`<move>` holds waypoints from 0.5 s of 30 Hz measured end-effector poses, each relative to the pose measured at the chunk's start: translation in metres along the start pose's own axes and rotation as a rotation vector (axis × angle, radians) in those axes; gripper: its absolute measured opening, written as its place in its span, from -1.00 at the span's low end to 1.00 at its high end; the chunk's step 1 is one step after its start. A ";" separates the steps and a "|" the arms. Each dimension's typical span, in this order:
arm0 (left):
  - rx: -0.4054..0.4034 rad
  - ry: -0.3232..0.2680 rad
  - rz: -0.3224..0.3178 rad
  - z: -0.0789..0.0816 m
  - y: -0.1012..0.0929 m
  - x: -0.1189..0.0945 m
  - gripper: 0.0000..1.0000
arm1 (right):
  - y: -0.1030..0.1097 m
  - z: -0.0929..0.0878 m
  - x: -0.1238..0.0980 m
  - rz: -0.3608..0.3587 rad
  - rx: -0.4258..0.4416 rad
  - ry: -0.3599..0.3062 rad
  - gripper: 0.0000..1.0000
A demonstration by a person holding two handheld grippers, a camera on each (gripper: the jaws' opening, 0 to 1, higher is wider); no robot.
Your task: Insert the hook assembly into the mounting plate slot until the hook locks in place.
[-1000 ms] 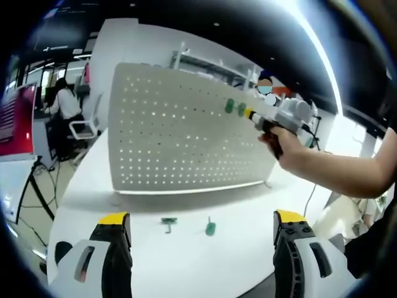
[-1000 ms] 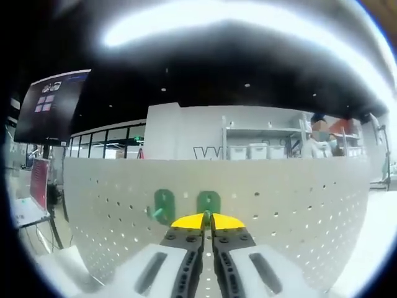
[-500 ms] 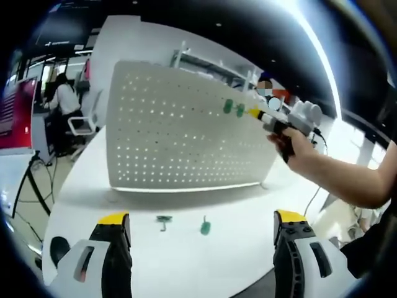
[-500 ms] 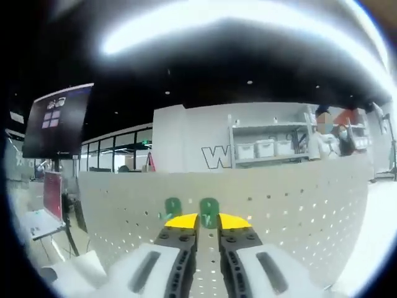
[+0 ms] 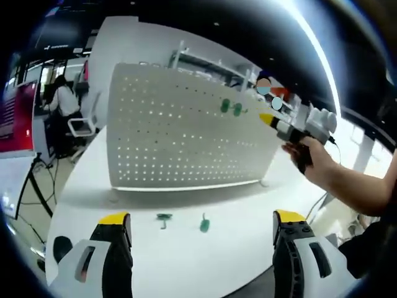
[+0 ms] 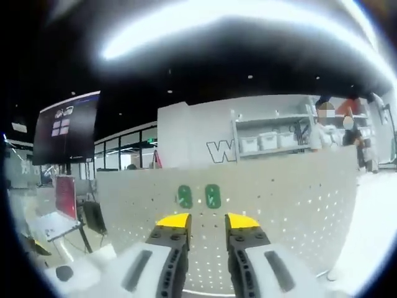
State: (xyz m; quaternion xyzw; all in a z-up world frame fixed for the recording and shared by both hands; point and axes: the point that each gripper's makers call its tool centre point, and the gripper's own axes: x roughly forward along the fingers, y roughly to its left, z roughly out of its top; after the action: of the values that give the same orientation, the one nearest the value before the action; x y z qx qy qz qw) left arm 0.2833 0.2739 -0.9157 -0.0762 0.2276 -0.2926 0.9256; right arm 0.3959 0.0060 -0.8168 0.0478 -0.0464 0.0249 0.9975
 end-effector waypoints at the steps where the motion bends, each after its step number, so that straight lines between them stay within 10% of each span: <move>1: 0.000 0.000 0.007 0.000 0.001 0.000 0.93 | 0.000 -0.002 -0.004 -0.006 0.004 0.005 -0.62; 15: -0.009 0.031 0.015 -0.011 0.005 -0.008 0.91 | 0.009 -0.054 -0.047 0.047 0.007 0.169 -0.55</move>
State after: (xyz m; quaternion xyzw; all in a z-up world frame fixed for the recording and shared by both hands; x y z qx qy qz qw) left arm 0.2746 0.2826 -0.9236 -0.0744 0.2436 -0.2859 0.9238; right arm 0.3530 0.0182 -0.8736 0.0481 0.0368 0.0527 0.9968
